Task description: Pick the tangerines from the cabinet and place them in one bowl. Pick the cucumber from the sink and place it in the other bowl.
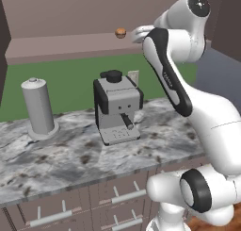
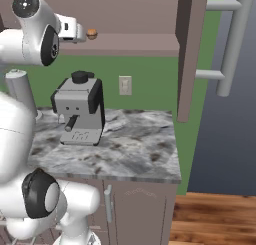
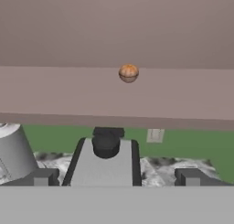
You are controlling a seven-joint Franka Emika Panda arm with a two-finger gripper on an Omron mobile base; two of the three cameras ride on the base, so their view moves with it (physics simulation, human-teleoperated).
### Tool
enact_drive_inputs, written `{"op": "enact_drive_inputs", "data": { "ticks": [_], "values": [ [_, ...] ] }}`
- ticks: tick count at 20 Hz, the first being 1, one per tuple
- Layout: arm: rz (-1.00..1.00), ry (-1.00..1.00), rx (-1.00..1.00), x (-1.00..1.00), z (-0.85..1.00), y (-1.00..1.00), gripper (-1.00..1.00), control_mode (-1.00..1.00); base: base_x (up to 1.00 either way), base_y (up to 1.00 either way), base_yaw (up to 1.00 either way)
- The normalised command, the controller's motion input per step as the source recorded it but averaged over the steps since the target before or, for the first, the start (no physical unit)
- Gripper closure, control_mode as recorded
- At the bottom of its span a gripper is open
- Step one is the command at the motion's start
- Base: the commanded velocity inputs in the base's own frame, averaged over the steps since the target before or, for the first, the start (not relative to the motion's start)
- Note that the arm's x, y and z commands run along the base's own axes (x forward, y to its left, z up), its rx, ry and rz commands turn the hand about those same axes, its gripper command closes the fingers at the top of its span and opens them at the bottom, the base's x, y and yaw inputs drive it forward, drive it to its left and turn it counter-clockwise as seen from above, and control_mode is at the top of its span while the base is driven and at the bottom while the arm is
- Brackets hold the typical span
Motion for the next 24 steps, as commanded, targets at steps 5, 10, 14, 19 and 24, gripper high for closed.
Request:
{"op": "enact_drive_inputs", "data": {
  "ticks": [5,10,14,19,24],
  "values": [
    [0.00,0.00,0.00,0.56,0.00,0.00,-1.00,-1.00,0.00,0.00,0.00],
    [0.00,0.00,0.00,0.54,0.00,0.00,-1.00,-1.00,0.00,0.00,0.00],
    [0.00,0.00,0.00,0.54,0.00,0.00,-1.00,-1.00,0.00,0.00,0.00],
    [0.00,0.00,0.00,0.36,0.00,0.00,-1.00,-1.00,0.00,0.00,0.00],
    [0.00,0.00,0.00,0.39,0.00,0.00,-1.00,-1.00,0.00,0.00,0.00]
  ]
}}
